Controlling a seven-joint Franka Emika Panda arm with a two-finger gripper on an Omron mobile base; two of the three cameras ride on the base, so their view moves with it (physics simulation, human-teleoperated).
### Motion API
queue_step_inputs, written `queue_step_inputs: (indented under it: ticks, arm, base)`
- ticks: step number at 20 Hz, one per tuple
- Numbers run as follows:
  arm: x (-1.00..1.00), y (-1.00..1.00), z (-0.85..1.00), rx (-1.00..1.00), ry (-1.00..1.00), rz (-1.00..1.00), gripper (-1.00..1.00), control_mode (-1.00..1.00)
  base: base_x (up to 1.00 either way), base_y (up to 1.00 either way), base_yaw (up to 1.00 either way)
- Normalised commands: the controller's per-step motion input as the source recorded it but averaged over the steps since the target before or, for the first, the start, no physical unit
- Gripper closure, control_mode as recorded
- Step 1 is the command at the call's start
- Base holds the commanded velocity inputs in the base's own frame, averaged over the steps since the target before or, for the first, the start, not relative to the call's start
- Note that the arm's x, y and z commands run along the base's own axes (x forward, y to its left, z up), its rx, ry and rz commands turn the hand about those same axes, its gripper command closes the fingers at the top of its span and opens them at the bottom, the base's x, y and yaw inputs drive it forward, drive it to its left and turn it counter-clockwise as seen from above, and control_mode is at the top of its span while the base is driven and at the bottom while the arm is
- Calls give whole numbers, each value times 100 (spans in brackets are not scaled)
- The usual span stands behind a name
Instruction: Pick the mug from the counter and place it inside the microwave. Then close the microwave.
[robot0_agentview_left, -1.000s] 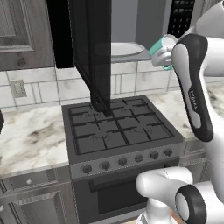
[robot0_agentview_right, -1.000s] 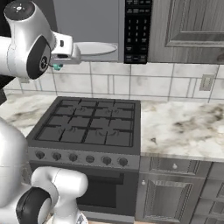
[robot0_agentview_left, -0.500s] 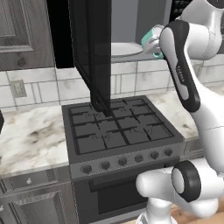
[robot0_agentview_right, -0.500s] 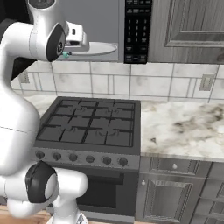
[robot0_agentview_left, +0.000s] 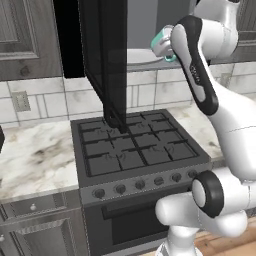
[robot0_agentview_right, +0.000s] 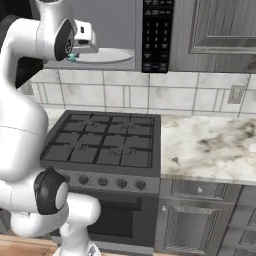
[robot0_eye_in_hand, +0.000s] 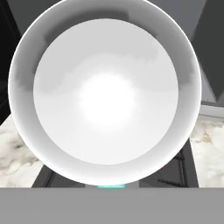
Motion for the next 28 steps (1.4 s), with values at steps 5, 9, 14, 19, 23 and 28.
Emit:
queue_step_inputs:
  ticks: [5, 9, 14, 19, 23, 28]
  arm:
    - [24, 12, 0, -3, 0, 2, 100, -100]
    - [35, 0, -6, -6, 2, 0, 100, -100]
    - [48, 0, -28, -8, 8, 0, 100, -100]
    - [40, 1, -5, -3, 3, 0, 100, -100]
    - [39, 2, 0, 0, 0, 0, 100, -100]
    - [51, 6, 0, 0, 0, 0, 100, -100]
  base:
    - [0, 0, 0]
    - [0, 0, 0]
    - [0, 0, 0]
    - [0, 0, 0]
    - [0, 0, 0]
    - [0, 0, 0]
